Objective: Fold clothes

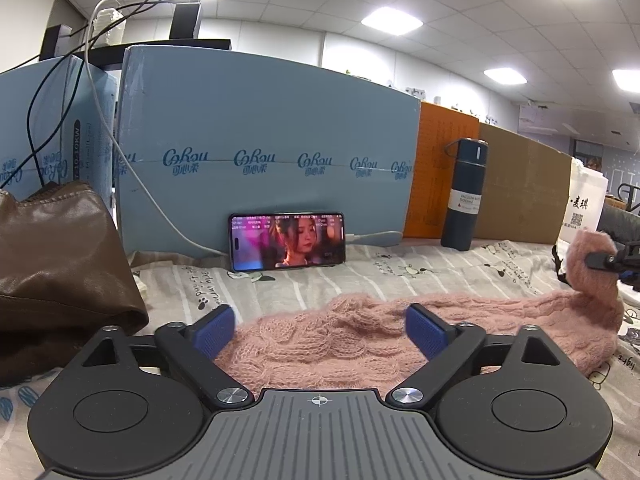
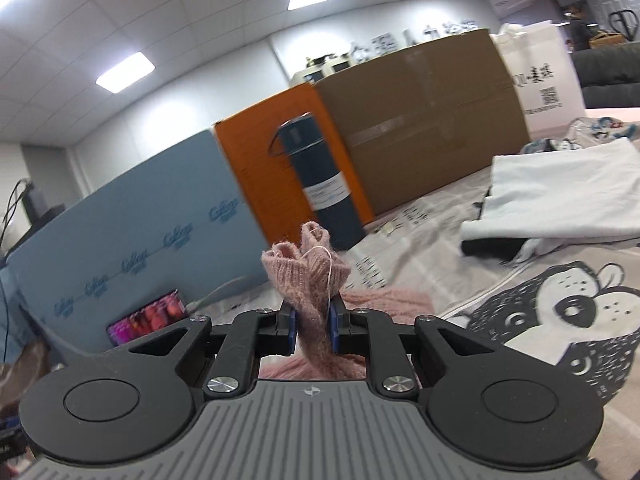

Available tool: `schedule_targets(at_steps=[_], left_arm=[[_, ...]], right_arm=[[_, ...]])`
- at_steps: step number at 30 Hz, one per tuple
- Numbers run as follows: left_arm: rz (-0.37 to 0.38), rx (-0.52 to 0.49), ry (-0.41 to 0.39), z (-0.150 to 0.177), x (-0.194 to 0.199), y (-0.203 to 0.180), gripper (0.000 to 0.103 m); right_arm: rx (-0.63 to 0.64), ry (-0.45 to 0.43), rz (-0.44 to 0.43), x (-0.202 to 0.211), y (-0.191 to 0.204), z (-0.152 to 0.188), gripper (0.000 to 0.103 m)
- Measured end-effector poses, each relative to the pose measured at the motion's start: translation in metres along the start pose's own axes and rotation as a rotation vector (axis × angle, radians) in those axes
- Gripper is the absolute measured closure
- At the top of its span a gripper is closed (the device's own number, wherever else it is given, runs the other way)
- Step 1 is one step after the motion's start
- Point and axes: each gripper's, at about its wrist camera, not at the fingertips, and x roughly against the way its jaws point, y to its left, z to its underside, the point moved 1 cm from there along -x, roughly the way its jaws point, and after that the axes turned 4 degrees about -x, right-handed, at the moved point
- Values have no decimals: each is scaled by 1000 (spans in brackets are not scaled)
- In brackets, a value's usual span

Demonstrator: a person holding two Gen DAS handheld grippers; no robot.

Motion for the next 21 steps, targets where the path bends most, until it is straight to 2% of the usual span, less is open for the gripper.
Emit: schedule_targets(at_steps=[3, 4, 5, 7, 9, 12, 14, 17, 19, 21], left_arm=[[3, 6, -1, 0, 0, 1, 7], [4, 7, 0, -1, 0, 1, 7], [4, 8, 0, -1, 1, 1, 7], [6, 9, -1, -1, 1, 2, 7], [7, 10, 0, -1, 0, 1, 7], [8, 9, 3, -1, 0, 1, 6], [8, 9, 3, -1, 0, 1, 6], [9, 9, 5, -1, 0, 1, 6], [10, 11, 6, -1, 0, 1, 6], [11, 14, 8, -2, -1, 2, 6]], right_arm=[[30, 42, -18, -5, 10, 9, 84], [41, 53, -24, -6, 13, 12, 79], [52, 63, -32, -6, 15, 14, 72], [74, 84, -46, -6, 20, 20, 32], [104, 101, -74, -6, 25, 23, 23], [147, 106, -112, -3, 32, 28, 16], [171, 111, -132, -3, 37, 29, 15], [181, 164, -146, -9, 39, 34, 14], [177, 211, -146, -15, 38, 38, 8], [160, 272, -135, -25, 35, 44, 7]])
